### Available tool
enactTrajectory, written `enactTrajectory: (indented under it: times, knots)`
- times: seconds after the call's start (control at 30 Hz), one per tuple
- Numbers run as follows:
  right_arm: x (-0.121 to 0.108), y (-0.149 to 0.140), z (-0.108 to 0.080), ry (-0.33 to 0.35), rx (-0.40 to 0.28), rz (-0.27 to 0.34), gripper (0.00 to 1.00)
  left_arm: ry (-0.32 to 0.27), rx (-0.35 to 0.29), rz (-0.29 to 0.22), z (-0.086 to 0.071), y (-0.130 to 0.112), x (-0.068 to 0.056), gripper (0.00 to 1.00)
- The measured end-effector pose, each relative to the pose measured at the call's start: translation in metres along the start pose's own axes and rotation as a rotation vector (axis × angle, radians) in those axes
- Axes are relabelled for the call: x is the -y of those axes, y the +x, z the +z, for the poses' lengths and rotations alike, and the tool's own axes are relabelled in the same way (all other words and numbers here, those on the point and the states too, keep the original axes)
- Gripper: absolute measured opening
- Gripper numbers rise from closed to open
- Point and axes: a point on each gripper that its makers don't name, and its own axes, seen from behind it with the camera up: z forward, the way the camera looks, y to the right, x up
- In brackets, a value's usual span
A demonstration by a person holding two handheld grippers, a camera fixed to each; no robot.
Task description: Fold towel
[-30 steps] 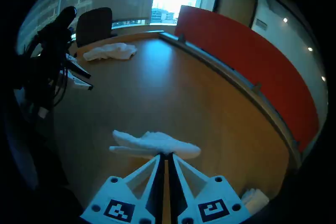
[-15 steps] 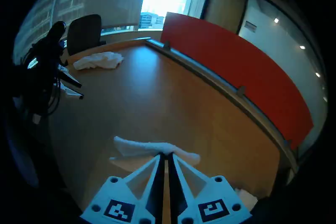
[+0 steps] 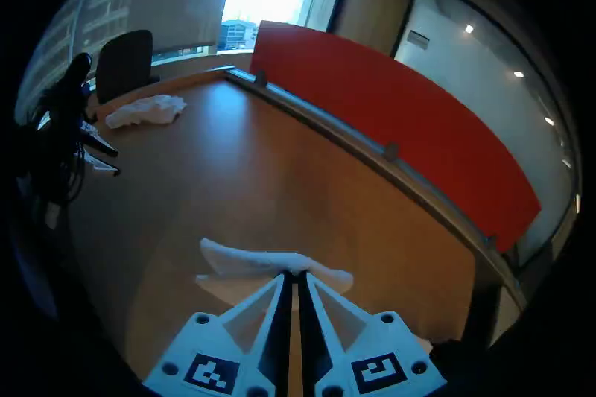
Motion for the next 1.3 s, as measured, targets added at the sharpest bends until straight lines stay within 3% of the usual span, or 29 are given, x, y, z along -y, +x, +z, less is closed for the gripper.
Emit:
enactTrajectory:
  times: [1.3]
  knots:
    - [-0.201,-0.044,-0.025,-0.227,0.09,0.09,0.05,0.005,0.012,0.03,0.014,0.014,-0.008,0.81]
